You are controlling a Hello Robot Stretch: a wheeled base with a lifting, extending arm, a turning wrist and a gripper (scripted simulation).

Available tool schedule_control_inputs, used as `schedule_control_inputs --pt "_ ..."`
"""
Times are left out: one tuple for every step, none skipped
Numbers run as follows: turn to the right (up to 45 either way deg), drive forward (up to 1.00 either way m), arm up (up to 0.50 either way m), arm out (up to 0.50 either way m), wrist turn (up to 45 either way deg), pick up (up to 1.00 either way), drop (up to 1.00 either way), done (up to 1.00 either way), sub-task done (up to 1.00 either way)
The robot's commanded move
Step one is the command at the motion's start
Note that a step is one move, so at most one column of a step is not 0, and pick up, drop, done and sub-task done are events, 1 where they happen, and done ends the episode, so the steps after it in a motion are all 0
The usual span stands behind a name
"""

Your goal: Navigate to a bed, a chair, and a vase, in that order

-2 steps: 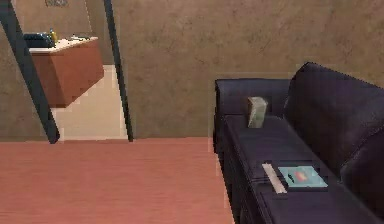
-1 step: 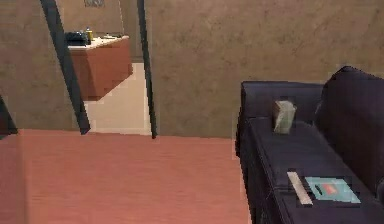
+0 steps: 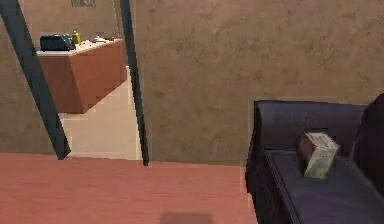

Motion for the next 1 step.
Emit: schedule_control_inputs --pt "-45.0 0.00 0.00 0.00 0.0 0.00 0.00 0.00 0.00"
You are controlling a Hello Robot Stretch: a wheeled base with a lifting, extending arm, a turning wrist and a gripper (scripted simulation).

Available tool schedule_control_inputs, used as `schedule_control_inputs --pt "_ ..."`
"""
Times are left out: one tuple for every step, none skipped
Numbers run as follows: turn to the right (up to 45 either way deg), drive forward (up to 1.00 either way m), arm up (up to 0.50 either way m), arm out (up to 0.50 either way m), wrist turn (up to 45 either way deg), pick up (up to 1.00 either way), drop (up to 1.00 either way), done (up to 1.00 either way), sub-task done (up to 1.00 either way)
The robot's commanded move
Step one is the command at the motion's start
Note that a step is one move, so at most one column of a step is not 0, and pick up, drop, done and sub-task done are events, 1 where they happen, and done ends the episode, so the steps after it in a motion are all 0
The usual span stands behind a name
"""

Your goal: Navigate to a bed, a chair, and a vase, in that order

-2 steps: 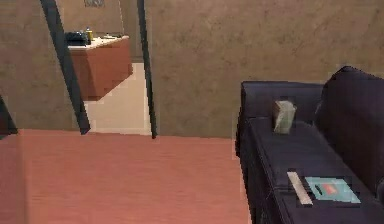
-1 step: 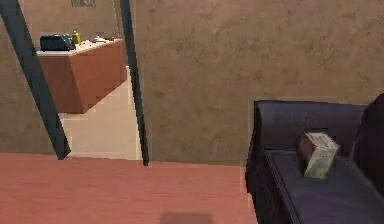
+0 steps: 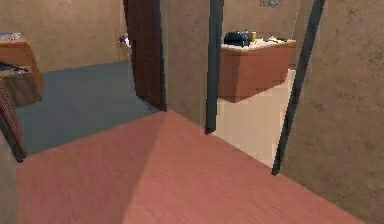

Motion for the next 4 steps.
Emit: schedule_control_inputs --pt "-18.0 0.00 0.00 0.00 0.0 0.00 0.00 0.00 0.00" --pt "0.0 0.40 0.00 0.00 0.0 0.00 0.00 0.00 0.00" --pt "-12.0 0.00 0.00 0.00 0.0 0.00 0.00 0.00 0.00" --pt "0.0 1.00 0.00 0.00 0.0 0.00 0.00 0.00 0.00"
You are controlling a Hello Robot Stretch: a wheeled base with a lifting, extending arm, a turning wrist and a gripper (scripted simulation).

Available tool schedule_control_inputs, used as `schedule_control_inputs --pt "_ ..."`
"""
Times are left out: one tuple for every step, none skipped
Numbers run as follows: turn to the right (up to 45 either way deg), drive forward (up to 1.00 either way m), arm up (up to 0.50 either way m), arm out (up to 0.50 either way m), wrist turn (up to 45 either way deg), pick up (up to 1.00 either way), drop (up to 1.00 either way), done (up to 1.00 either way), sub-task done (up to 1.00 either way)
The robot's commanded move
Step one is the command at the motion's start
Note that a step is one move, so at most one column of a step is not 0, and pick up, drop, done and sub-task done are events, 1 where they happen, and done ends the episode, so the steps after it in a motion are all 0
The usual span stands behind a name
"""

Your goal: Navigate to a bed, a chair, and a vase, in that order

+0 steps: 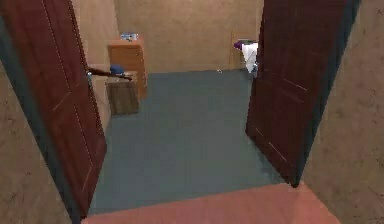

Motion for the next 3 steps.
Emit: schedule_control_inputs --pt "0.0 1.00 0.00 0.00 0.0 0.00 0.00 0.00 0.00" --pt "0.0 1.00 0.00 0.00 0.0 0.00 0.00 0.00 0.00" --pt "-9.0 0.00 0.00 0.00 0.0 0.00 0.00 0.00 0.00"
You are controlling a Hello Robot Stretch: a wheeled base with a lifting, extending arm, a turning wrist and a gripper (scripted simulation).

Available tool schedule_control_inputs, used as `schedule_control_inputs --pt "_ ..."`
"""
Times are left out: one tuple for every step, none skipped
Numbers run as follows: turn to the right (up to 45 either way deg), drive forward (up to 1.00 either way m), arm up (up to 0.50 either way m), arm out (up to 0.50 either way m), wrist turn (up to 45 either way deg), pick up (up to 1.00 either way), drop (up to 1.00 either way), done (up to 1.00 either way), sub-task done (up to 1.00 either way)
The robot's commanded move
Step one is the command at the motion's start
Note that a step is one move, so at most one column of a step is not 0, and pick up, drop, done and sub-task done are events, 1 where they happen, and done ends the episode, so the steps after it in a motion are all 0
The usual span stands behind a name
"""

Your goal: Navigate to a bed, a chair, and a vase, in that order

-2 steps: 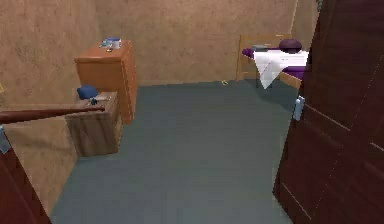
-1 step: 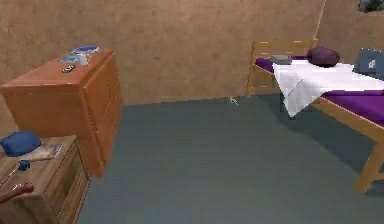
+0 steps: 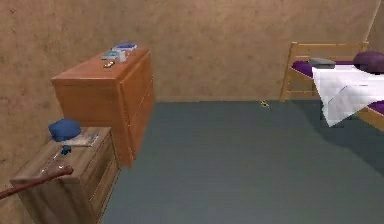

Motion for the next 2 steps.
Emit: schedule_control_inputs --pt "0.0 0.25 0.00 0.00 0.0 0.00 0.00 0.00 0.00" --pt "45.0 0.00 0.00 0.00 0.0 0.00 0.00 0.00 0.00"
